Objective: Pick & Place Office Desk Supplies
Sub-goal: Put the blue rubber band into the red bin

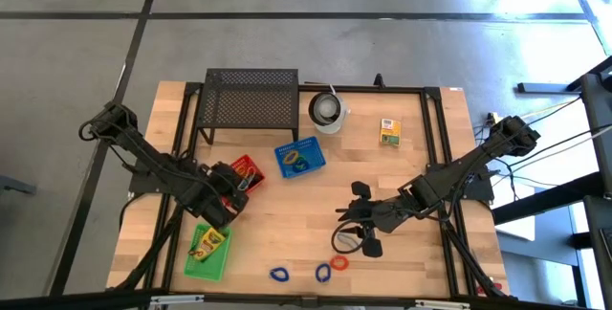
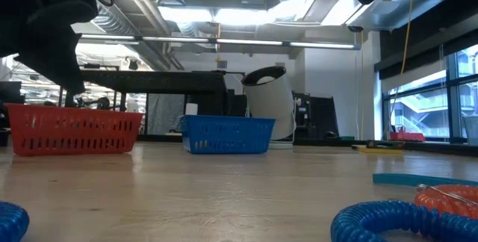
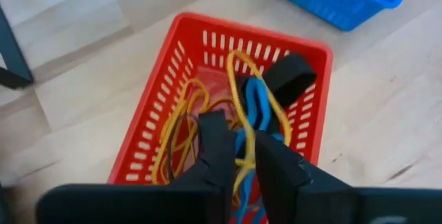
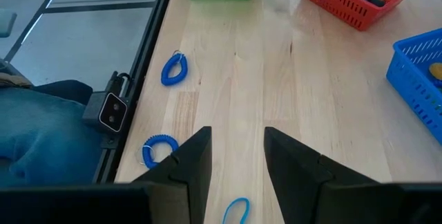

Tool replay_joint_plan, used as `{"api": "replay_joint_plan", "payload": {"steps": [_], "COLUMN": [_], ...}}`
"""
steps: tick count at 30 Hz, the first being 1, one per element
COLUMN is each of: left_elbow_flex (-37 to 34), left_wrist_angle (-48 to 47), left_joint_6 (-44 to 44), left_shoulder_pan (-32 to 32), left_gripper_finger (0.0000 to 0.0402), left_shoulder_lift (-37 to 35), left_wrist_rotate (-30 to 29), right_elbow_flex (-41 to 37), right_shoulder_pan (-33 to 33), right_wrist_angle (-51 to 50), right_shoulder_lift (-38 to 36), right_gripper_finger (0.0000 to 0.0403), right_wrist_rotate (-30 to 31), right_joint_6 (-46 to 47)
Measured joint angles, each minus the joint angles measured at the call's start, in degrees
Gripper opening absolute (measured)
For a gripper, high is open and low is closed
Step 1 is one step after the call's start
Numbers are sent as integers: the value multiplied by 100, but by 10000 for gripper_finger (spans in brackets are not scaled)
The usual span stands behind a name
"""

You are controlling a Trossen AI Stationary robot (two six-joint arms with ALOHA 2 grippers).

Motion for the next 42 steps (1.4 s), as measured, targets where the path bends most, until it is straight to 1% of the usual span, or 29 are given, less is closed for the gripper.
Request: {"api": "replay_joint_plan", "payload": {"steps": [4, 10, 13, 16, 18, 20, 22, 25, 27, 31, 34, 37, 40, 42], "left_elbow_flex": [0, 0, 0, 39, 87, 92, 92, 92, 92, 92, 92, 92, 92, 92], "left_wrist_angle": [-2, -58, -63, -61, -24, 180, 399, 775, 1041, 1571, 1934, 2210, 2399, 2471], "left_joint_6": [13, 60, 60, 60, 114, 285, 487, 793, 984, 1338, 1632, 1948, 2170, 2209], "left_shoulder_pan": [0, 49, 98, 125, 116, 106, 103, 103, 103, 103, 103, 103, 103, 103], "left_gripper_finger": [84, 134, 147, 151, 150, 148, 146, 146, 148, 150, 149, 148, 150, 150], "left_shoulder_lift": [0, 0, -38, -63, -67, -70, -70, -68, -70, -70, -70, -70, -70, -70], "left_wrist_rotate": [193, 53, -9, -114, -262, -352, -433, -505, -607, -761, -766, -767, -796, -914], "right_elbow_flex": [0, 0, 0, 0, -4, -4, -9, -9, -9, -9, -9, -9, -9, -9], "right_shoulder_pan": [1, 1, -1, 3, 69, 157, 247, 336, 375, 412, 380, 302, 255, 235], "right_wrist_angle": [-2, -2, -13, -165, -342, -469, -540, -490, -495, -489, -474, -489, -476, -479], "right_shoulder_lift": [0, 0, 0, 83, 228, 461, 745, 1117, 1323, 1755, 2040, 2188, 2221, 2225], "right_gripper_finger": [134, 134, 134, 134, 134, 134, 134, 134, 134, 134, 134, 136, 148, 162], "right_wrist_rotate": [-19, -23, -352, -883, -1041, -1069, -1247, -1503, -1482, -1173, -1177, -1092, -879, -852], "right_joint_6": [0, 0, 197, 477, 675, 780, 759, 381, -60, -727, -751, -549, -493, -523]}}
